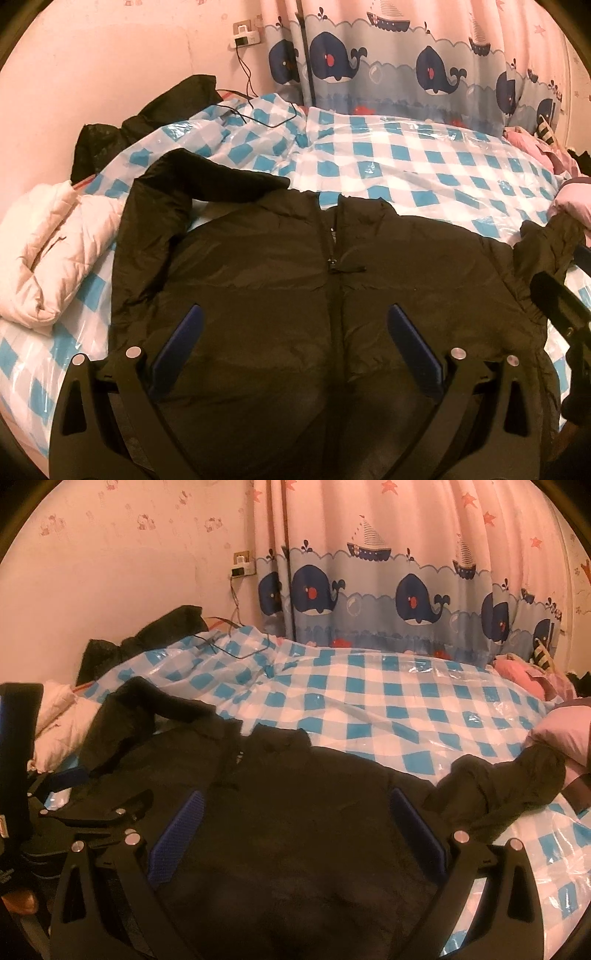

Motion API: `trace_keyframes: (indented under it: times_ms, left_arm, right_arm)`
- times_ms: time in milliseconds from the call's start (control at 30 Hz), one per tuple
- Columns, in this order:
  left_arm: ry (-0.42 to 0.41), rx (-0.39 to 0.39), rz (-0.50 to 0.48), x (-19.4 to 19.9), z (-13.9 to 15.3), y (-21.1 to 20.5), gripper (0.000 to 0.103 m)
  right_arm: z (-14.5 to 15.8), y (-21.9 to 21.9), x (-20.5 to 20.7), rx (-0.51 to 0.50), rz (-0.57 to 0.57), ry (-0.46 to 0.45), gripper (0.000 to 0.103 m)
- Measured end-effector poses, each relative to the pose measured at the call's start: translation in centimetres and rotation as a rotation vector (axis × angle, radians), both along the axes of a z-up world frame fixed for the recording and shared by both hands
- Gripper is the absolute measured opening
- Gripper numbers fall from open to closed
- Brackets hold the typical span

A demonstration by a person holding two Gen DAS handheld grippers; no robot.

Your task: Fold large clothes

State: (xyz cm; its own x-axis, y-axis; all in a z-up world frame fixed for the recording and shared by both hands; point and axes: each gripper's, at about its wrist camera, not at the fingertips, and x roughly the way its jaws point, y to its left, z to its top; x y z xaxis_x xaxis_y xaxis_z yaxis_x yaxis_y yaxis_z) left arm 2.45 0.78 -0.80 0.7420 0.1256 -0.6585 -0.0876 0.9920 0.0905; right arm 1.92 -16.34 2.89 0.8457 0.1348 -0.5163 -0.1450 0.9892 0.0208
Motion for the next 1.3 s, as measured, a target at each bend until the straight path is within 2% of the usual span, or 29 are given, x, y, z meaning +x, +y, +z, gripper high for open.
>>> trace_keyframes:
  times_ms: [867, 1300]
  left_arm:
    - [0.006, -0.010, -0.053, 1.0, -0.8, -2.5, 0.096]
    - [0.012, -0.012, -0.069, 1.4, -1.3, -3.8, 0.096]
  right_arm:
    - [-0.5, -0.4, 0.5, 0.006, -0.009, 0.018, 0.097]
    - [-1.5, -1.3, 0.8, 0.075, -0.007, 0.053, 0.097]
